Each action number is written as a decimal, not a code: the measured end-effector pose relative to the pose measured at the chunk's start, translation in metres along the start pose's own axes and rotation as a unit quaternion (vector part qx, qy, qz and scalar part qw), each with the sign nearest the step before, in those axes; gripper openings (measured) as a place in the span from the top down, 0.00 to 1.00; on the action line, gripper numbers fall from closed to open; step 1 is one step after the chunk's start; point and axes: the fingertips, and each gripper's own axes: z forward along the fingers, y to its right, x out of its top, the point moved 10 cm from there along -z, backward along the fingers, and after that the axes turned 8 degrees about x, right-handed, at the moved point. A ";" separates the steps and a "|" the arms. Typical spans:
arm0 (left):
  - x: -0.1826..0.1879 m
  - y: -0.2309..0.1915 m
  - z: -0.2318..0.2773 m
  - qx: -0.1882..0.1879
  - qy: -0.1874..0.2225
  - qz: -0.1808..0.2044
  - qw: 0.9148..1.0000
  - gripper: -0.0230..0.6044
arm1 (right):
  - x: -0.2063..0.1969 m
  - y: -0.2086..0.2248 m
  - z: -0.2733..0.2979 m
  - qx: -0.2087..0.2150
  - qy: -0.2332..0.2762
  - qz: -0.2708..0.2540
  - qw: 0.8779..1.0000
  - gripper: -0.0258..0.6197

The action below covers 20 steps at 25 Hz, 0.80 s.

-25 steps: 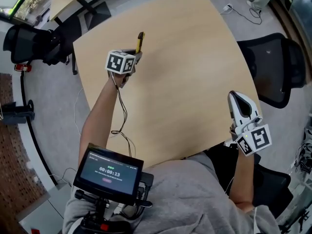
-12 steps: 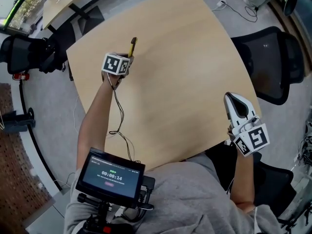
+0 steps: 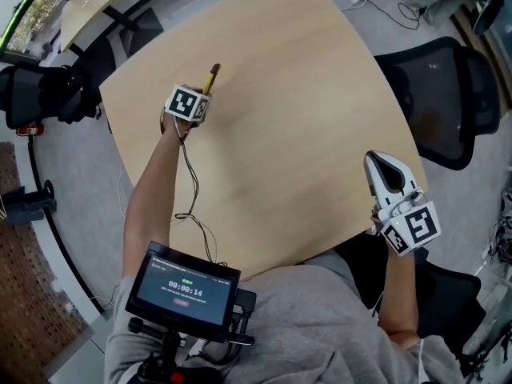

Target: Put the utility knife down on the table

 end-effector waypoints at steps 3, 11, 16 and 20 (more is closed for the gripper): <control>-0.002 0.002 0.009 0.005 -0.013 0.009 1.000 0.87 | -0.005 0.004 0.000 0.000 -0.004 0.005 1.000 0.94; -0.002 -0.002 0.026 0.039 -0.041 0.043 0.997 0.87 | -0.012 0.018 0.001 0.003 -0.009 0.014 1.000 0.94; -0.002 -0.007 0.028 0.076 -0.071 0.073 0.992 0.87 | -0.014 0.023 0.002 0.002 -0.011 0.020 1.000 0.94; -0.008 -0.008 0.040 0.071 -0.069 0.099 0.990 0.87 | -0.017 0.020 0.009 0.002 -0.016 0.024 1.000 0.94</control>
